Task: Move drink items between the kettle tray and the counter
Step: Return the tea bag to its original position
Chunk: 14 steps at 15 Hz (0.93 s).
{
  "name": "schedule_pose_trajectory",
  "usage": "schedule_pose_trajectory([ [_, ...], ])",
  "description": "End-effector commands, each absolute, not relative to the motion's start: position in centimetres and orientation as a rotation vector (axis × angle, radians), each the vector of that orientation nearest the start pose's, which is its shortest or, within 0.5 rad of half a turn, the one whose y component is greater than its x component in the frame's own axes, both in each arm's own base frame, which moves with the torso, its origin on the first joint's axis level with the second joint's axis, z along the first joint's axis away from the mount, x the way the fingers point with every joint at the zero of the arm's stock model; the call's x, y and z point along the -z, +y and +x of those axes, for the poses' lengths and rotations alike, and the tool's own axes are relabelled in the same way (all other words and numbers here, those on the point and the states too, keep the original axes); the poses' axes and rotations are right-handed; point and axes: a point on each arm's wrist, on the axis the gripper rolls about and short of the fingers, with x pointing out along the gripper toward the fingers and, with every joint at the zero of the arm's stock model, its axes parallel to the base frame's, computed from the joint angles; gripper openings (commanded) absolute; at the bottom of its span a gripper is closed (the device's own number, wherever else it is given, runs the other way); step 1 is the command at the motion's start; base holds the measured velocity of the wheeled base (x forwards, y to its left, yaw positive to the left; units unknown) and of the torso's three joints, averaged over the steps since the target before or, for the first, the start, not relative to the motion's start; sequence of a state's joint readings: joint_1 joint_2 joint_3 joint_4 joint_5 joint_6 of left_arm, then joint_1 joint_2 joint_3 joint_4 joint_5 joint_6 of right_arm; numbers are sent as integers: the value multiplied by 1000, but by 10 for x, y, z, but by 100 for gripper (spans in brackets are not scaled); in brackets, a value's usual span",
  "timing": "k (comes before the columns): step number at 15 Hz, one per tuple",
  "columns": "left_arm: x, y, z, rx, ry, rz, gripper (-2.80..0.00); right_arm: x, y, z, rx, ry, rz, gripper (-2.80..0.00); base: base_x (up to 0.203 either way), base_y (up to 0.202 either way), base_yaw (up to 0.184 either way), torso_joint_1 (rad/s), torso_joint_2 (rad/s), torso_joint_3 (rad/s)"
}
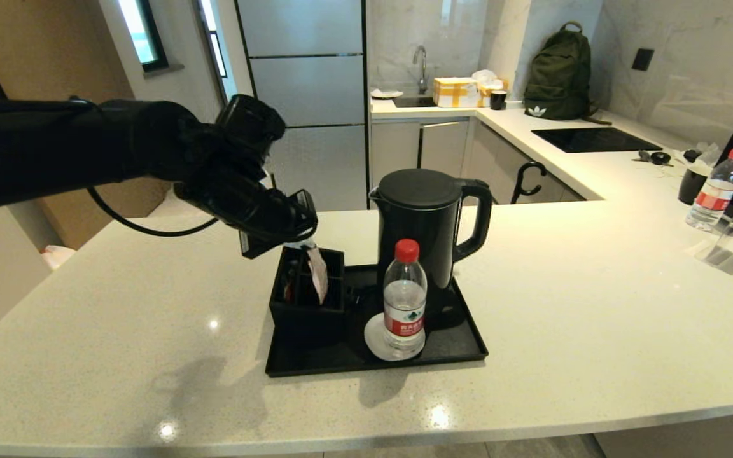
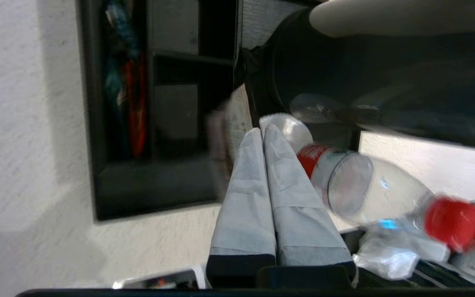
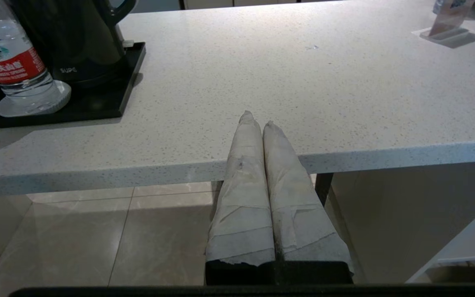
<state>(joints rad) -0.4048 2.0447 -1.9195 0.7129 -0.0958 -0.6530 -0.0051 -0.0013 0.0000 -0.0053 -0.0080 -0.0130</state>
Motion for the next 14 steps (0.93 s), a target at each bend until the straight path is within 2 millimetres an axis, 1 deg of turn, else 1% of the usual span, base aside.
schedule_pose_trajectory([
  [1,-225,-165,366,158,991,-452,-280,-76,0,-23,14,-6,-14,-280,0,0,0,0,0,0],
  [2,-224,-166,366,154,987,-453,-280,-76,0,-23,14,-6,-14,-280,0,0,0,0,0,0],
  [4,-207,-174,379,91,957,-440,-280,-76,0,-23,14,-6,-14,-280,0,0,0,0,0,0],
  [5,-203,-177,382,63,936,-431,-280,-76,0,-23,15,-6,-14,-280,0,0,0,0,0,0],
  [8,-201,-187,379,14,901,-393,-280,-76,0,-23,15,-6,-14,-280,0,0,0,0,0,0],
  [12,-201,-188,379,7,895,-388,-280,-76,0,-23,15,-6,-14,-280,0,0,0,0,0,0],
  [14,-203,-190,376,-24,873,-367,-280,-76,0,-23,14,-8,-14,-280,0,0,0,0,0,0],
])
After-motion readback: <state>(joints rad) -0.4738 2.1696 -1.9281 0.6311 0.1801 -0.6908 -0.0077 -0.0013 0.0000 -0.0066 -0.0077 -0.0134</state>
